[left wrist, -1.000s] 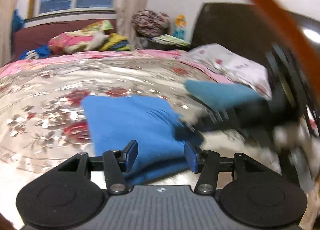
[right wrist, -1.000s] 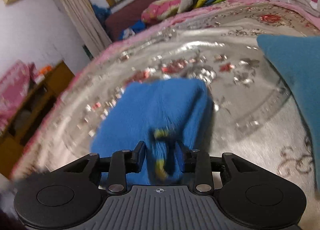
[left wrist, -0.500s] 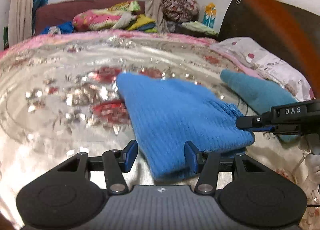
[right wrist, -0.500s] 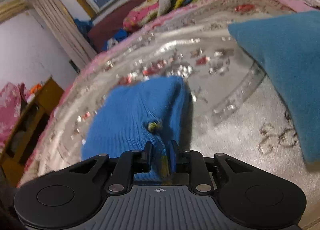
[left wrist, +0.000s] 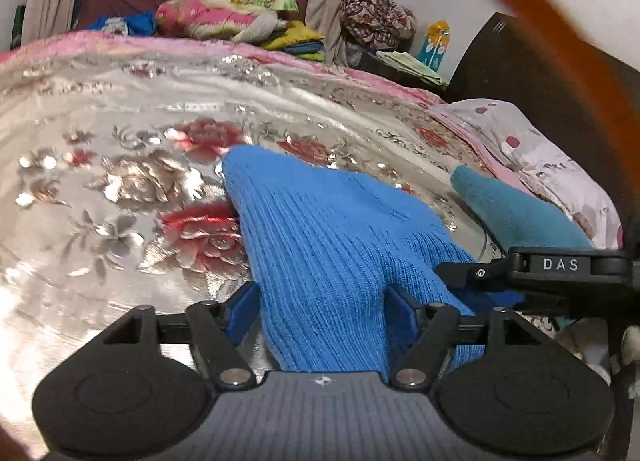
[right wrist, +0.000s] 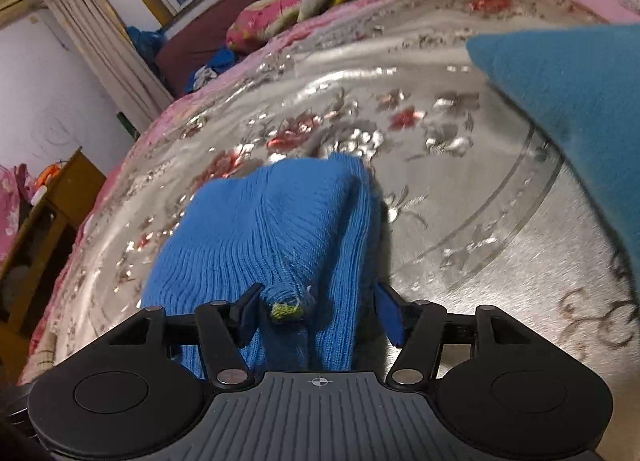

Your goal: Fold small clothes

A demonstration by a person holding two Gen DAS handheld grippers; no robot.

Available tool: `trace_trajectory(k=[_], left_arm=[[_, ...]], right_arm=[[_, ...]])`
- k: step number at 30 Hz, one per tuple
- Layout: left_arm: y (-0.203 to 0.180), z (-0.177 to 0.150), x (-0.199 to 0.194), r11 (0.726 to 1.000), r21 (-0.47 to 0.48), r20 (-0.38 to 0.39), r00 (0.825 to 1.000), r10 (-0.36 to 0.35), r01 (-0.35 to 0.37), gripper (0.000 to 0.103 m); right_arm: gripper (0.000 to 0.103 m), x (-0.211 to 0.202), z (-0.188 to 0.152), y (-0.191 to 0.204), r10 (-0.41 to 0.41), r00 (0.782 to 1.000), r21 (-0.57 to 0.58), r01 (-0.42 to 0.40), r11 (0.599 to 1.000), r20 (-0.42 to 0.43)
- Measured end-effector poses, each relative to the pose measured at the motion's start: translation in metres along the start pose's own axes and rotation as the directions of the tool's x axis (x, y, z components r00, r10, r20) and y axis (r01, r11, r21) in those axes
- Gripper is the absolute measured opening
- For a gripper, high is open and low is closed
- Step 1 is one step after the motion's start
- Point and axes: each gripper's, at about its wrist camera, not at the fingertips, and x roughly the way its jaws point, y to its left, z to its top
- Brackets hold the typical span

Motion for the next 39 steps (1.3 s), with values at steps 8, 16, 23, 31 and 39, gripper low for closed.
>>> trace_trajectory(k=[8,16,23,31,39], left_arm=[[0.009,-0.004,0.014,0.990,-0.112,-0.035,0.996,-0.088,0.083,0.076],[0.005,-0.019,-0.018,0.990,-0.071,-0.050,0.991,-0.123,0.119,0.070],[0.006,-0.064,-0.074,0.990,0.024,-0.134,0.982,-0.133,0.137,0.070],[-0.014,-0.061,-0.119,0.978,0.209,0.008,1.000,0.001,-0.003,0.070],[-0.034,-0.051,-0.096,0.978,0.207,0.050,0.999,0.017,-0.027,0.071]], right_arm=[[0.051,0.009,-0.001,-0.013,0.097,0.995,0.120,-0.092,0.988,-0.035],[0.035,-0.015,-0.025,0.003,0.166,0.984,0.103,-0.159,0.982,-0.065],[0.039,-0.058,-0.079,0.016,0.123,0.982,0.058,-0.116,0.992,-0.140],[0.040,-0.101,-0.071,0.032,0.022,0.999,-0.038,-0.021,0.999,0.024],[0.043,-0.042,-0.039,0.038,-0.076,0.997,-0.068,0.077,0.995,0.014]])
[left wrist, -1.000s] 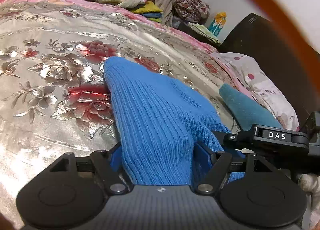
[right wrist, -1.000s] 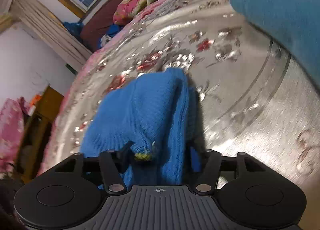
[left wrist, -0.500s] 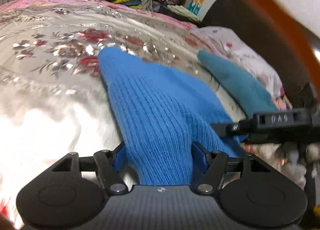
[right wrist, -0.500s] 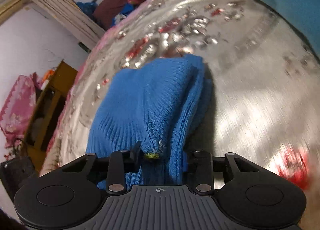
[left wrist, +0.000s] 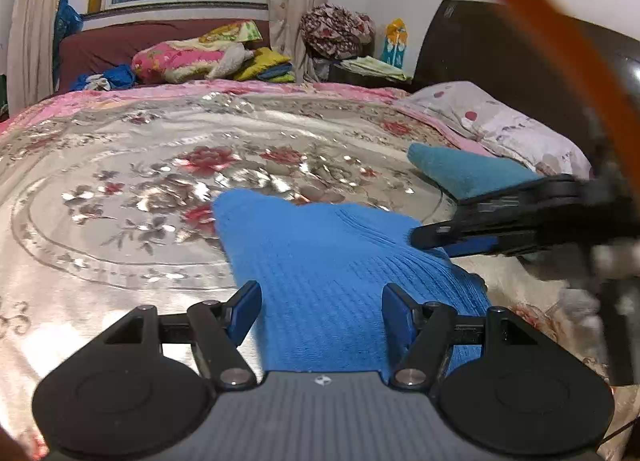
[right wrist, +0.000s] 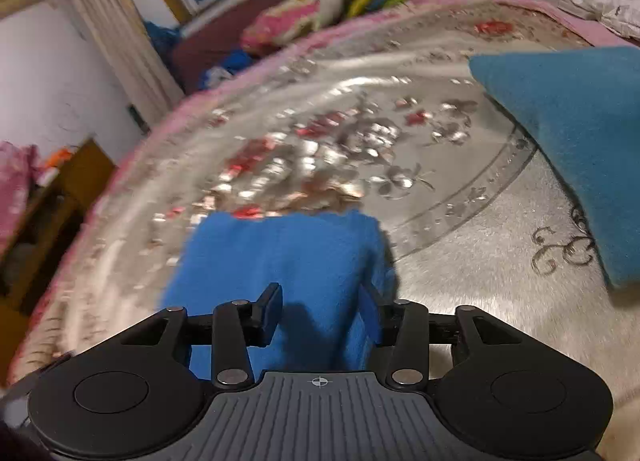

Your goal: Fold small clothes

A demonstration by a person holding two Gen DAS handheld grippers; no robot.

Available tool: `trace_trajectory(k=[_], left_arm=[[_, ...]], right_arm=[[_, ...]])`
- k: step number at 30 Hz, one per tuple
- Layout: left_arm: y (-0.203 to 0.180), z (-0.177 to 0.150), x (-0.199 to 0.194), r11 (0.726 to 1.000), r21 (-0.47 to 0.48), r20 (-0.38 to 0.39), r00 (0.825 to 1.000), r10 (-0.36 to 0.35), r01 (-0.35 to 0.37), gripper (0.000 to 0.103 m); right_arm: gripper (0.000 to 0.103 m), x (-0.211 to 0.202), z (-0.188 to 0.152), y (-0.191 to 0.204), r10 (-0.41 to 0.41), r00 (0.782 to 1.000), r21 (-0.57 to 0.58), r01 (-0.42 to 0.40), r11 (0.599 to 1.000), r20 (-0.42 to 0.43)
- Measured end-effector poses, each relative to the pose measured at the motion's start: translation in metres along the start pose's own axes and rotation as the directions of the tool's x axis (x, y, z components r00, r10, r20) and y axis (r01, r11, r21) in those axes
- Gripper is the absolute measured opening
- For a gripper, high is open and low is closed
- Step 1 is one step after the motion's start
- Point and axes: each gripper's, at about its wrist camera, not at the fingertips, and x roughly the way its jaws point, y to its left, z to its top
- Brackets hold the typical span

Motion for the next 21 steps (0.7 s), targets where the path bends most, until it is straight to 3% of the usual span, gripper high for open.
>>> trace_trajectory(k=[3,5,7,14,17,21], left_arm=[[-0.005,-0.006,0.011,1.000,0.021,-0.029,0.999,0.013,-0.012,0.071],[-0.006,-0.007,0.012,0.999,0.031,-0.030,0.999,0.014,-0.013,0.071],[-0.006,-0.006,0.008,1.000,0.030,-0.025,1.000,0.006,-0.005,0.071],[-0.011,-0.017,0.011,0.998,0.058,-0.057,0.998,0.031,-0.028,0.073],[-0.010,-0.015,0.001,0.999,0.045,-0.055,0.998,0.022,-0.020,0.073],[-0.006,-0.013,-0.007,1.000,0.010,-0.043,0.999,0.024,-0.024,0.073]], right_arm=[[0.028,0.015,0.004,-0.012,0.054,0.998,0.069,-0.051,0.996,-0.033],[0.012,0.012,0.010,-0.015,0.070,0.997,0.086,-0.068,0.994,-0.021],[0.009,0.003,0.014,-0.020,0.077,0.997,0.088,-0.078,0.993,0.017],[0.008,0.016,0.004,-0.022,0.007,1.000,0.063,-0.007,0.998,-0.003],[0.016,-0.002,0.008,-0.016,-0.003,1.000,0.056,0.002,0.998,0.023],[0.016,-0.042,-0.002,0.010,-0.016,0.995,-0.055,0.022,0.998,0.100]])
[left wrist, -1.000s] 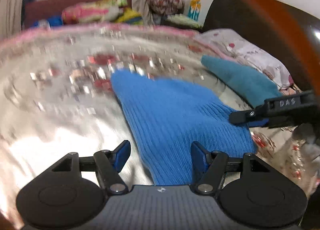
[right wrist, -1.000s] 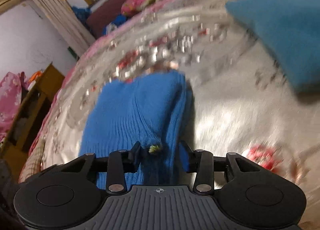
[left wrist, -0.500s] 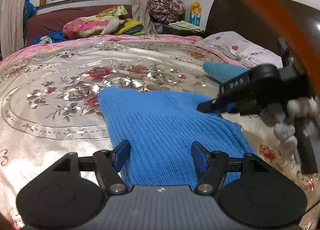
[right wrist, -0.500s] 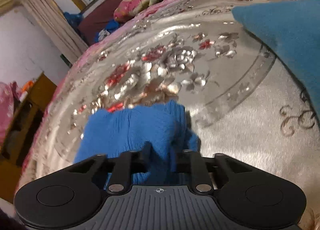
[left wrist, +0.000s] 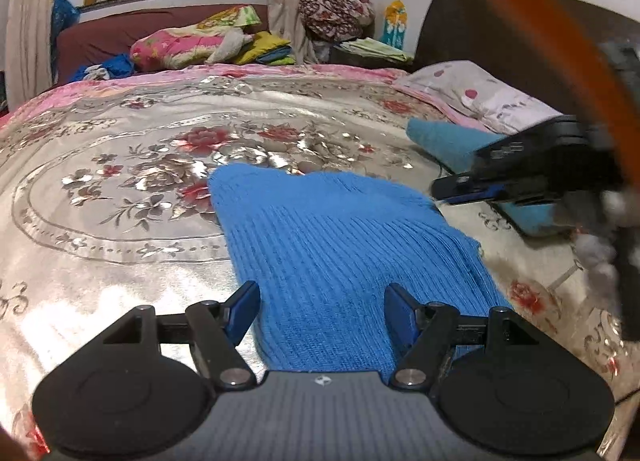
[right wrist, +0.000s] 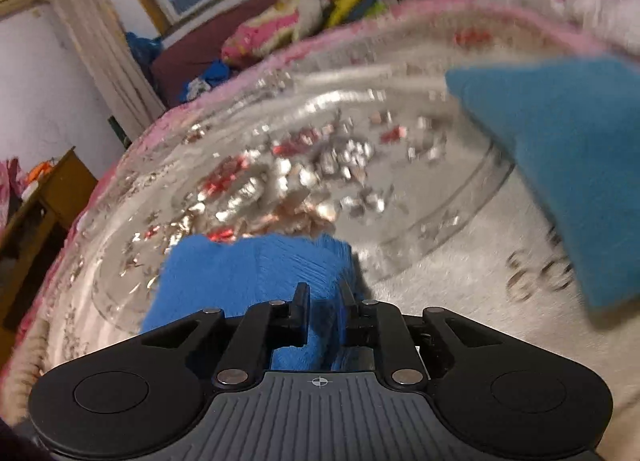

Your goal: Fold small clothes

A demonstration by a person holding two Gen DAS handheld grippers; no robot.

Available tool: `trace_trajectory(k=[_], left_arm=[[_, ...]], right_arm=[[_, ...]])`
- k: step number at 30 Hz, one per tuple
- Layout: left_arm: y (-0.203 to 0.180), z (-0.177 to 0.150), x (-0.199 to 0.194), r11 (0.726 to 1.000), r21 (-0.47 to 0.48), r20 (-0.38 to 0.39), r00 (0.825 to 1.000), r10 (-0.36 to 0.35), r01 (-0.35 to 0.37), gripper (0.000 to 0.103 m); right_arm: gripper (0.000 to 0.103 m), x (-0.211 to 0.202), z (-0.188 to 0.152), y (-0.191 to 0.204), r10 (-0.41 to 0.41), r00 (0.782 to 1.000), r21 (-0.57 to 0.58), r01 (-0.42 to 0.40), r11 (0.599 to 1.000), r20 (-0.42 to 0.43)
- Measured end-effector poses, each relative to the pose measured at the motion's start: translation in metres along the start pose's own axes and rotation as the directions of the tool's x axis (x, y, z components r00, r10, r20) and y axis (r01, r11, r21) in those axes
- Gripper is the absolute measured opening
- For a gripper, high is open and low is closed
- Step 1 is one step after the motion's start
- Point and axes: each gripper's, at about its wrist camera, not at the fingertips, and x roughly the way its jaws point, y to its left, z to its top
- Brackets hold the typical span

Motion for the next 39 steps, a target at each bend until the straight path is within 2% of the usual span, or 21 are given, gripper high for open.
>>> trace_trajectory(k=[3,5,7,9,10,13,15,17,23,29,39], left_arm=[[0.000,-0.001,-0.001,1.000,-0.015,-0.001,1.000,0.007,-0.007,0.073],[-0.002,-0.003,-0.002,1.000,-0.009,-0.005,1.000,0.008,-0.008,0.073],[-0.005,-0.006,0.000,1.000,0.004,-0.028,0.999,0.019,-0.018,0.073],[-0.006,-0.010,0.004,1.000,0.002,-0.064,0.997,0.031,-0.031,0.073],[-0.006,-0.012,0.008,0.999,0.000,-0.081,0.996,0.037,-0.037,0.073],[-0.001,-0.015,0.013,0.998,-0.049,-0.124,0.992,0.037,-0.044,0.073],[0.000,-0.015,0.010,0.996,-0.076,-0.123,0.992,0.032,-0.042,0.073],[-0.002,-0.016,0.007,0.996,-0.071,-0.118,0.992,0.041,-0.050,0.073],[-0.006,-0.020,0.004,0.994,-0.071,-0.138,0.988,0.070,-0.081,0.074],[-0.010,-0.021,-0.009,0.994,-0.061,-0.130,0.988,0.086,-0.094,0.074],[-0.015,-0.029,-0.026,0.993,-0.057,-0.126,0.987,0.098,-0.106,0.074]], right_arm=[[0.016,-0.015,-0.011,0.018,0.082,0.997,-0.046,-0.082,0.996,-0.003],[0.016,-0.015,-0.024,0.026,0.101,0.994,-0.069,-0.103,0.992,-0.035],[0.016,-0.006,-0.036,0.026,0.059,0.995,-0.090,-0.065,0.994,-0.075],[0.010,0.002,-0.045,0.018,0.018,0.994,-0.076,-0.026,0.997,-0.109],[0.005,0.004,-0.046,0.015,0.018,0.994,-0.066,-0.025,0.997,-0.108],[0.005,-0.004,-0.044,0.013,0.011,0.994,-0.038,-0.015,0.999,-0.104],[0.006,-0.015,-0.044,0.019,0.000,0.997,-0.063,-0.005,0.998,-0.078],[0.013,-0.025,-0.049,0.022,0.003,0.998,-0.080,-0.008,0.997,-0.065],[0.016,-0.018,-0.073,0.022,-0.074,0.990,-0.102,0.062,0.993,-0.122],[0.017,-0.037,-0.074,0.030,-0.082,0.993,-0.111,0.072,0.991,-0.089],[0.022,-0.054,-0.084,0.033,-0.107,0.989,-0.100,0.097,0.990,-0.102]])
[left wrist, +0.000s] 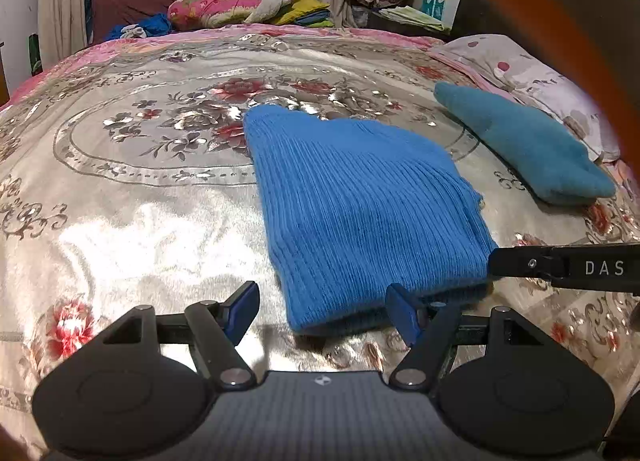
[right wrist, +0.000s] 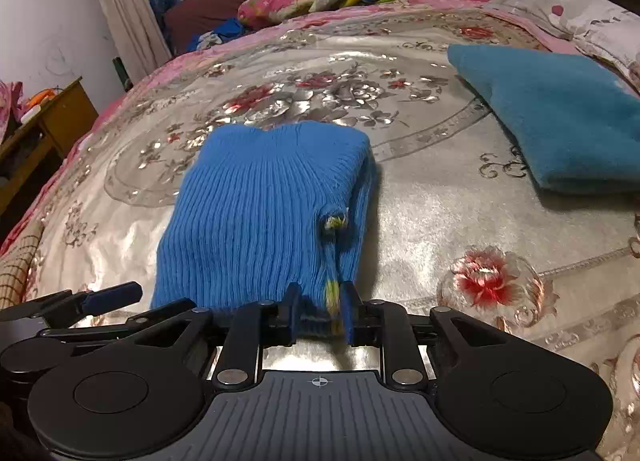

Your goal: Fold small clothes

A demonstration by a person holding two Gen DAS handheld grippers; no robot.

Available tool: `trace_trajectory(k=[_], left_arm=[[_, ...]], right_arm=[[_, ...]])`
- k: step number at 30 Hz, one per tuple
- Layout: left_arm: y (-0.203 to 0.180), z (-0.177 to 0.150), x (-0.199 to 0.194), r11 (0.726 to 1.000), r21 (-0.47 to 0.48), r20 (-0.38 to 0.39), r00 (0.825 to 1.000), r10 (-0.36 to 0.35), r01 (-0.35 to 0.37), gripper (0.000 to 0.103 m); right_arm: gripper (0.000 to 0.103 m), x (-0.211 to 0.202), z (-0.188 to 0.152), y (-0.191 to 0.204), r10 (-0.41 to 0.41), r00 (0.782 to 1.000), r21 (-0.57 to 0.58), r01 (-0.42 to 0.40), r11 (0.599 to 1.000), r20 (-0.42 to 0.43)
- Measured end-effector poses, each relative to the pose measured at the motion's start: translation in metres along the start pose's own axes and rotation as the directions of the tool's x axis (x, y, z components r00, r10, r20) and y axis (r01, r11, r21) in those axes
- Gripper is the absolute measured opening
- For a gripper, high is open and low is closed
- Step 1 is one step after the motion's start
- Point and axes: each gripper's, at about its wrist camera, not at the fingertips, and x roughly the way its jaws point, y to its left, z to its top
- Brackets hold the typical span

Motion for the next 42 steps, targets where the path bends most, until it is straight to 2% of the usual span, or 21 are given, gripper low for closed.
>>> trace_trajectory(k=[9,13,25,42], left_arm=[[-0.004,-0.008,-0.009,1.000,0.007,0.007,1.000,0.001,-0.002,0.075],[-0.004,-0.011,-0.014,1.000,0.002,0.011,1.000,0.000,0.000,0.075],[-0.006,-0.022,-0.022,1.000,0.009,0.013,1.000,0.003,-0.003,0.080],[-0.015,-0.033,-0.023,0.999,0.044,-0.011,1.000,0.012,-0.011,0.080]], right_arm=[[0.024,-0.012,-0.013,0.009,0.006,1.000,-0.005,-0.006,1.000,-0.010],[0.030,-0.015,-0.016,0.011,0.007,1.000,-0.006,-0.007,1.000,-0.010],[0.033,-0.029,-0.039,0.019,0.012,1.000,0.001,-0.012,1.000,-0.018],[0.037,-0.031,-0.049,0.023,0.005,1.000,0.000,-0.005,1.000,-0.030]])
